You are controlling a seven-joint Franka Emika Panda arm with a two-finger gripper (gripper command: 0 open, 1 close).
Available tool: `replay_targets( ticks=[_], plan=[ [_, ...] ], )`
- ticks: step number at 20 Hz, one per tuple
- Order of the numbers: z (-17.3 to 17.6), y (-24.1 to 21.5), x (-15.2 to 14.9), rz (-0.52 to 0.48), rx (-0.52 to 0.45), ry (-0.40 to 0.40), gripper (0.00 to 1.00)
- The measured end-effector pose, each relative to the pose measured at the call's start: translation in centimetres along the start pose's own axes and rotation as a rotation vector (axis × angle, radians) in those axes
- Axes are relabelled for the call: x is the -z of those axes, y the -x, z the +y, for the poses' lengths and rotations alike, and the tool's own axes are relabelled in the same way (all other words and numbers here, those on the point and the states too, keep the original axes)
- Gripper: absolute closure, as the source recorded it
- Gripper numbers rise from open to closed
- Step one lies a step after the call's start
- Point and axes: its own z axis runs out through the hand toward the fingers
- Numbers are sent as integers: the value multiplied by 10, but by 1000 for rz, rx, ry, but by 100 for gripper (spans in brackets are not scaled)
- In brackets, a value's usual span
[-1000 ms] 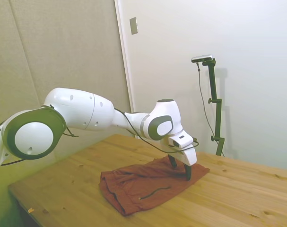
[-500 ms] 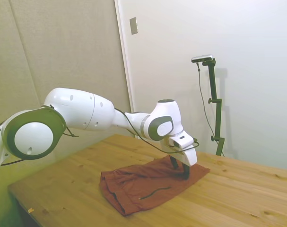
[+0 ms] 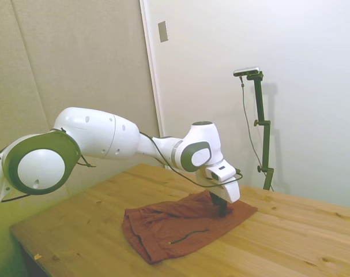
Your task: Unfold the shorts
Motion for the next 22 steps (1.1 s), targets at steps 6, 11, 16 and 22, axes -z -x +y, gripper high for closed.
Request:
replay_targets(
  ticks=[6,11,16,22],
  plan=[
    [-1,-1,6,6,0,-12,100],
    [-17,7,39,19,26,-98,100],
    [-66,40,88,20,87,-216,100],
    [-136,102,102,12,171,-258,100]
  ],
)
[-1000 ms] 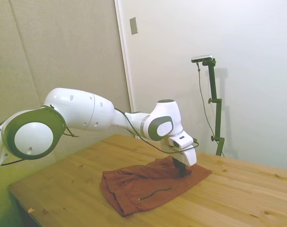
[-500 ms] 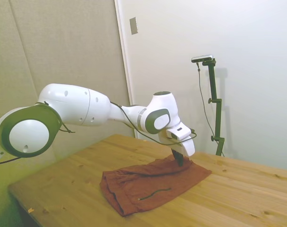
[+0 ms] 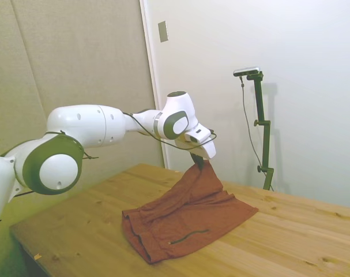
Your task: Unfold the shorts
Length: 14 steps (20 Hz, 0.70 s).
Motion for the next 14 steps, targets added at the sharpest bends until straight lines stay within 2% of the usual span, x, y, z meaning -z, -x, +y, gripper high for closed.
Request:
replay_targets(
  ticks=[4,7,8,14],
  plan=[
    [-37,40,-28,-13,45,-3,100],
    [-51,61,-35,-26,68,3,100],
    [-54,66,-35,-26,74,6,0],
    [-61,80,-34,-17,101,19,0]
  ],
)
